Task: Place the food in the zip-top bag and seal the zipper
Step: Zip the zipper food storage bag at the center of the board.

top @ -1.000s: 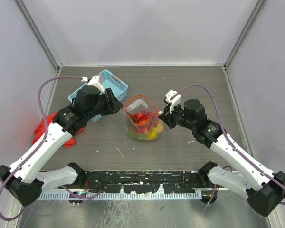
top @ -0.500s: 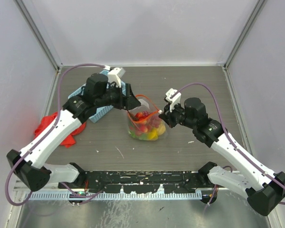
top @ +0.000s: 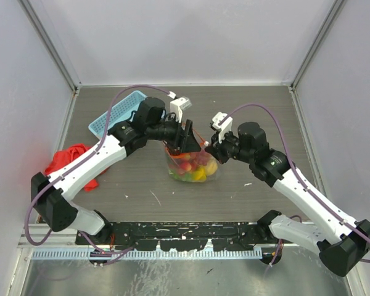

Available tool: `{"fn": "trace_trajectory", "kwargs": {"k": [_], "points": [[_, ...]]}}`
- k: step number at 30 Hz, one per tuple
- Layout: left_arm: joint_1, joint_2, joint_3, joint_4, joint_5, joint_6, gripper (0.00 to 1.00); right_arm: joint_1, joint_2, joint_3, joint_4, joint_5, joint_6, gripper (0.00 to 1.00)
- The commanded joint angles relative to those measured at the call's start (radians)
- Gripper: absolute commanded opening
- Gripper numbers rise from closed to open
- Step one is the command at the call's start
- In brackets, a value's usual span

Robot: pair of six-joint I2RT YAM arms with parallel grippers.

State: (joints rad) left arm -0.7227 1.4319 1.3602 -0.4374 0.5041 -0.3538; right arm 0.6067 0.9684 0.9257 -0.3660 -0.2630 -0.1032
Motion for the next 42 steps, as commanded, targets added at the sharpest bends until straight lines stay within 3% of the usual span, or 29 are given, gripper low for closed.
{"fn": "trace_trajectory", "kwargs": {"k": [1, 10, 15, 17, 27, 42], "points": [[-0.011, 0.007, 0.037, 0.076, 0.053, 0.046, 0.59, -0.003, 0.009, 0.091, 0.02, -0.048, -0.039, 0.01], [-0.032, 0.047, 0.027, 0.086, 0.086, 0.093, 0.46, -0.005, 0.036, 0.125, -0.015, -0.085, -0.061, 0.01], [-0.032, 0.04, 0.005, 0.121, 0.071, 0.105, 0.12, -0.011, 0.049, 0.14, -0.04, -0.102, -0.062, 0.04], [-0.031, 0.029, -0.013, 0.154, 0.073, 0.101, 0.0, -0.016, 0.044, 0.135, -0.042, -0.102, -0.061, 0.12], [-0.031, -0.056, -0.139, 0.341, 0.065, 0.073, 0.0, -0.076, -0.014, 0.064, 0.01, -0.201, -0.059, 0.52], [-0.031, -0.104, -0.18, 0.419, 0.095, 0.083, 0.0, -0.129, 0.0, -0.036, 0.142, -0.367, -0.125, 0.53]]}}
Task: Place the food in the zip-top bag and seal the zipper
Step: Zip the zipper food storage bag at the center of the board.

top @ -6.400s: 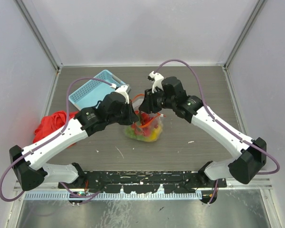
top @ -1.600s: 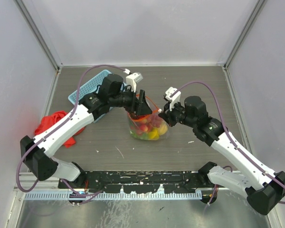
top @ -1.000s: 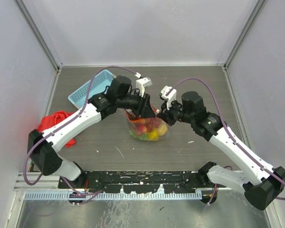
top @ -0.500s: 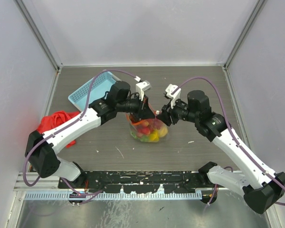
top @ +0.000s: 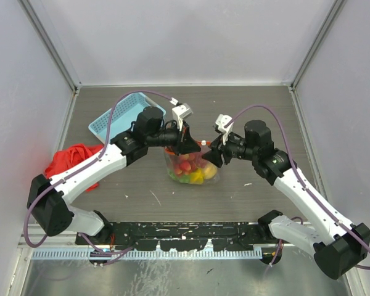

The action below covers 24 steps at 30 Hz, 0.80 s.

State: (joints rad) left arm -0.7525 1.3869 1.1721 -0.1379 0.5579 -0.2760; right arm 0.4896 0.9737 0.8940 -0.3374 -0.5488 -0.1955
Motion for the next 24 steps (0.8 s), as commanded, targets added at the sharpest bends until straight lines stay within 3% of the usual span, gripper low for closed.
{"fn": "trace_trajectory", "kwargs": {"k": [1, 7, 12, 16, 24], "points": [[-0.002, -0.062, 0.007, 0.123, 0.045, 0.006, 0.0, -0.015, -0.005, -0.008, 0.128, -0.098, -0.033, 0.53], [-0.001, -0.079, -0.004, 0.141, 0.055, 0.014, 0.0, -0.037, 0.024, -0.013, 0.166, -0.159, -0.03, 0.42], [-0.002, -0.081, -0.004, 0.148, 0.061, 0.02, 0.0, -0.056, 0.049, -0.002, 0.166, -0.176, -0.021, 0.17], [-0.001, -0.087, -0.007, 0.163, 0.056, 0.021, 0.0, -0.059, 0.056, 0.011, 0.166, -0.191, -0.016, 0.03], [0.002, -0.11, 0.016, 0.121, 0.0, 0.091, 0.08, -0.062, 0.043, 0.037, 0.138, -0.205, -0.036, 0.01]]}}
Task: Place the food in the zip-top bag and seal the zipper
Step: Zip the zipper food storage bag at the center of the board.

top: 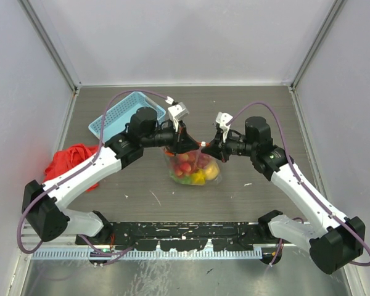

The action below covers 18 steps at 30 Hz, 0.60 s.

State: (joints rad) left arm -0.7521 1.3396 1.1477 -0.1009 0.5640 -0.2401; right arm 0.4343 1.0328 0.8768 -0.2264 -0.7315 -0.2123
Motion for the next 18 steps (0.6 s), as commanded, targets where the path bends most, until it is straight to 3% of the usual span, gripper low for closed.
{"fn": "trace_trajectory", "kwargs": {"k": [1, 7, 13, 18], "points": [[0.002, -0.089, 0.042, 0.085, -0.004, 0.067, 0.1, -0.006, -0.013, 0.062, 0.011, -0.025, -0.024, 0.01], [0.002, -0.097, 0.068, 0.083, 0.047, 0.153, 0.3, -0.005, -0.018, 0.086, -0.033, 0.008, -0.039, 0.01], [0.002, -0.002, 0.105, 0.096, 0.159, 0.244, 0.48, -0.005, -0.042, 0.083, -0.026, -0.012, -0.052, 0.01], [0.004, 0.084, 0.171, 0.046, 0.247, 0.316, 0.55, -0.005, -0.036, 0.097, -0.051, -0.039, -0.071, 0.01]]}}
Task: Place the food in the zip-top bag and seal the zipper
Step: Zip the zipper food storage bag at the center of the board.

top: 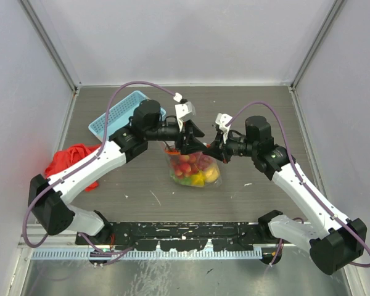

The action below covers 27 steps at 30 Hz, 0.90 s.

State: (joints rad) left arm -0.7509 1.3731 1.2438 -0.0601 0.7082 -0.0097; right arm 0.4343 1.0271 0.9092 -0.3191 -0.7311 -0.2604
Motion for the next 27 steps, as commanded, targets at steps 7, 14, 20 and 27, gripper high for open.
{"fn": "trace_trajectory", "kwargs": {"k": [7, 14, 20, 27], "points": [[0.004, 0.123, 0.14, -0.055, 0.224, 0.138, 0.53, -0.006, -0.039, 0.054, 0.037, -0.027, -0.034, 0.01], [0.013, 0.164, 0.182, -0.152, 0.253, 0.166, 0.34, -0.005, -0.049, 0.05, 0.042, -0.014, -0.034, 0.01], [0.03, 0.15, 0.157, -0.153, 0.244, 0.165, 0.27, -0.006, -0.05, 0.048, 0.041, -0.011, -0.033, 0.0], [0.036, 0.151, 0.158, -0.16, 0.254, 0.156, 0.09, -0.006, -0.051, 0.046, 0.045, -0.01, -0.03, 0.01]]}}
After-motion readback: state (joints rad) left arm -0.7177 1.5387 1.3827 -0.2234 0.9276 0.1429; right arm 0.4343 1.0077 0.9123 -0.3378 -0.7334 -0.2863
